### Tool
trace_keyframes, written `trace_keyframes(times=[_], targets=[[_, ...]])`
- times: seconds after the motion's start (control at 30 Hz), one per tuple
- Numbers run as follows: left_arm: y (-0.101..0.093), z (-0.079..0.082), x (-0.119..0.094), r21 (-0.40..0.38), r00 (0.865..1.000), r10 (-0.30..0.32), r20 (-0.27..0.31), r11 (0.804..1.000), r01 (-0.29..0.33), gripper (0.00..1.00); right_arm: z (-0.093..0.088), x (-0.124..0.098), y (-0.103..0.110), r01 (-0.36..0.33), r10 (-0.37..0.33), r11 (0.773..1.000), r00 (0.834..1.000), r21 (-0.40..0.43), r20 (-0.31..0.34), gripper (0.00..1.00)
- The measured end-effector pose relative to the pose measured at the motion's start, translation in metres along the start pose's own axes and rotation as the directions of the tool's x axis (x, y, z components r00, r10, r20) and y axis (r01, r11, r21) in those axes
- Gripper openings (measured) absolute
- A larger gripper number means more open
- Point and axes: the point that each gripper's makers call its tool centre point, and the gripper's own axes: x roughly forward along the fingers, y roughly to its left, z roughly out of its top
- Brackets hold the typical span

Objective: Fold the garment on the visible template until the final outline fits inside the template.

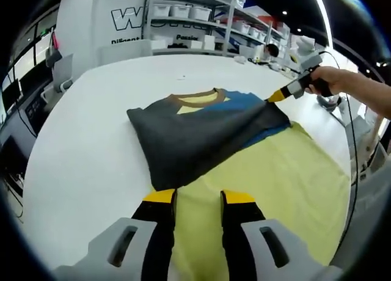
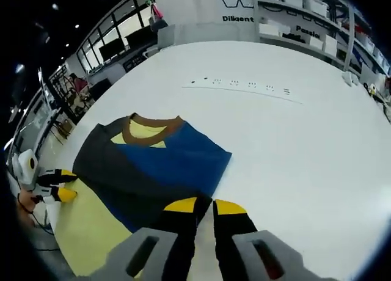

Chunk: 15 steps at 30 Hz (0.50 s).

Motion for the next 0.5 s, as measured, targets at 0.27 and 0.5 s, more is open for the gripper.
trace_keyframes(times=[0.27, 0.5], targets=[[0.003, 0.003, -0.014, -0.004, 0.999, 0.035, 0.036, 0.999, -0.034, 0.24, -0.007, -0.022, 0.016, -0.007, 0.009, 0.998, 0.999, -0.057, 0.04, 0.25], [0.01, 0.001, -0.014, -0.002, 0.998, 0.059, 0.035, 0.998, -0.059, 0.23, -0.028, -0.025, 0.035, -0.041, 0.043, 0.997, 0.999, -0.058, 0.032, 0.22]])
